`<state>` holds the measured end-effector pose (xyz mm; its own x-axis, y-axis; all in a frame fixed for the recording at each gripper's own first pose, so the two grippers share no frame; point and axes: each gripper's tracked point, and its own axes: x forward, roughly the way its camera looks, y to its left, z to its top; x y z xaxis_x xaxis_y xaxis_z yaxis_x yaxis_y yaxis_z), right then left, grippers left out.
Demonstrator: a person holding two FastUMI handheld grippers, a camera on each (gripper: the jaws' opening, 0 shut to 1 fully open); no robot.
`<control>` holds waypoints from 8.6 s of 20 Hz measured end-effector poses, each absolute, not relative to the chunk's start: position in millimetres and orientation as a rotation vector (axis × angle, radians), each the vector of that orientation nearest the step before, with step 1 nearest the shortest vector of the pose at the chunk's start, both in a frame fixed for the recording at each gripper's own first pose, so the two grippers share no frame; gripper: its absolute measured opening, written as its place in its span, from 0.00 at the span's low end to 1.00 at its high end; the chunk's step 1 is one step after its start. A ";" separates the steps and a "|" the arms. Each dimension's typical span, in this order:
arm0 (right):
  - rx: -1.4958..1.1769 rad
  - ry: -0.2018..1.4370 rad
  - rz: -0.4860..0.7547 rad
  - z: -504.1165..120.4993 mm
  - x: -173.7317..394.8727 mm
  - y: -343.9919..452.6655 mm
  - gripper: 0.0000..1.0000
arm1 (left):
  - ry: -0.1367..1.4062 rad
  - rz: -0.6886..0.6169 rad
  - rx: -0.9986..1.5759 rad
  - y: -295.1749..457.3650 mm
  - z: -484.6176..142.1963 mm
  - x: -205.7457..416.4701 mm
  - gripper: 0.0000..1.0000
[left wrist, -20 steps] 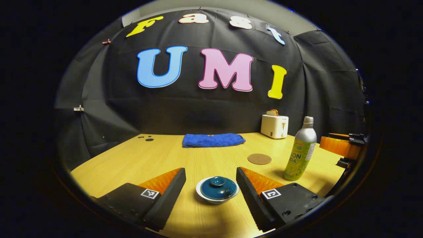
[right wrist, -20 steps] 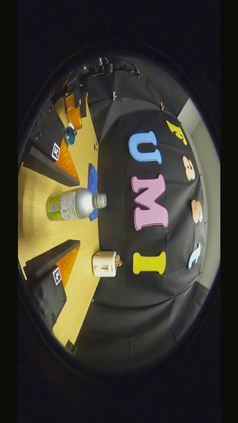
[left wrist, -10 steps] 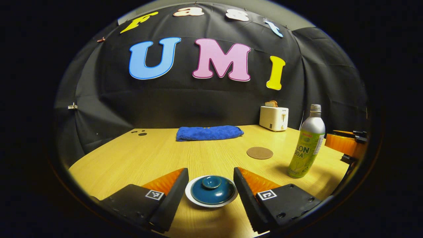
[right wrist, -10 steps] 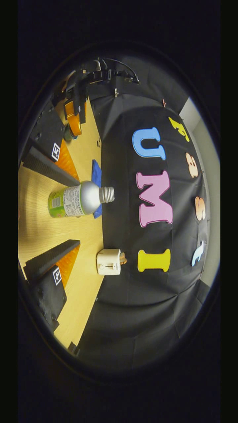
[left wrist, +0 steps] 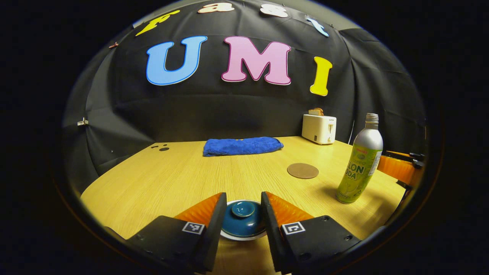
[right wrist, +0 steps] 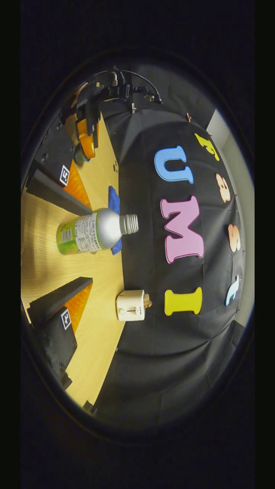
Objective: Open the teacup lid with one hand, grasp the water bottle and pour water into the teacup with the other hand; after pouring, place the water bottle on the coaster and then close the teacup lid.
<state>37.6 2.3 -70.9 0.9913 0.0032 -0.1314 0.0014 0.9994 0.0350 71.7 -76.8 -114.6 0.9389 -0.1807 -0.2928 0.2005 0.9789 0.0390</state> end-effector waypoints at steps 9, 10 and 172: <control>0.036 0.155 0.020 -80.7 40.0 9.0 1.00 | 0.287 -0.174 0.121 -77.4 -112.5 74.4 0.34; 0.037 0.157 0.019 -82.0 40.7 8.3 1.00 | 0.286 -0.172 0.113 -76.8 -112.4 75.1 0.31; -2.014 -0.402 0.364 -85.1 146.1 204.8 0.79 | 0.186 -0.163 0.017 67.5 -67.8 71.5 0.29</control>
<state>146.1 204.8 -85.1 0.8992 0.4294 -0.0838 0.1255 -0.4368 -0.8908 71.5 67.5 -67.8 0.9696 -0.1597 -0.1855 0.1628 0.9867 0.0015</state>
